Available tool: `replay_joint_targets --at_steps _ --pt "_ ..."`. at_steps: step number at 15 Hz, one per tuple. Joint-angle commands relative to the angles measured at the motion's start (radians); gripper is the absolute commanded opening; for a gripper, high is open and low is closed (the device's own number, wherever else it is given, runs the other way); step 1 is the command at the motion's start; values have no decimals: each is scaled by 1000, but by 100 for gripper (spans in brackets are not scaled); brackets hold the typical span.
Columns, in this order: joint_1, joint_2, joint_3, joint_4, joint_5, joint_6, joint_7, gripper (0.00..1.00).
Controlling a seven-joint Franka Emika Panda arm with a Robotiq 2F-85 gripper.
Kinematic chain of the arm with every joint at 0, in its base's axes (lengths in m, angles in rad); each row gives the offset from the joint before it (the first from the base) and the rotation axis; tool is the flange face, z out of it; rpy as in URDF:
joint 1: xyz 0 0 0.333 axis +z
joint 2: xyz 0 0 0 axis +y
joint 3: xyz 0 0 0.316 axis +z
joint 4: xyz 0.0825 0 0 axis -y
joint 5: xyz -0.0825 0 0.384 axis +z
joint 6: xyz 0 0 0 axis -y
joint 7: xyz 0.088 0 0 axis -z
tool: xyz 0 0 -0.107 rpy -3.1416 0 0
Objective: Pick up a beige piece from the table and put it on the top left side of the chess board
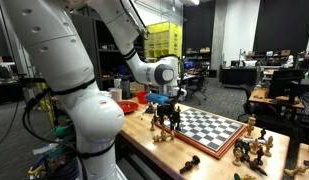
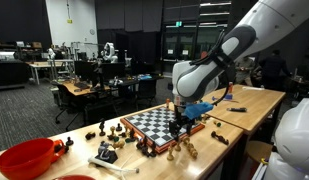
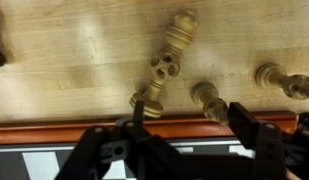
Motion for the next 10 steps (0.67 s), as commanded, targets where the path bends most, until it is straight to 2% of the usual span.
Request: replay_joint_targets --at_steps 1,7,8,9,10 --pt "4 20 14 1 -18 12 28 52" --pt "16 33 24 2 -19 12 24 6" --pt "21 26 25 3 -14 8 17 1" --pt "28 17 24 4 -7 3 7 6" --pt "34 -7 25 -11 -5 4 2 6"
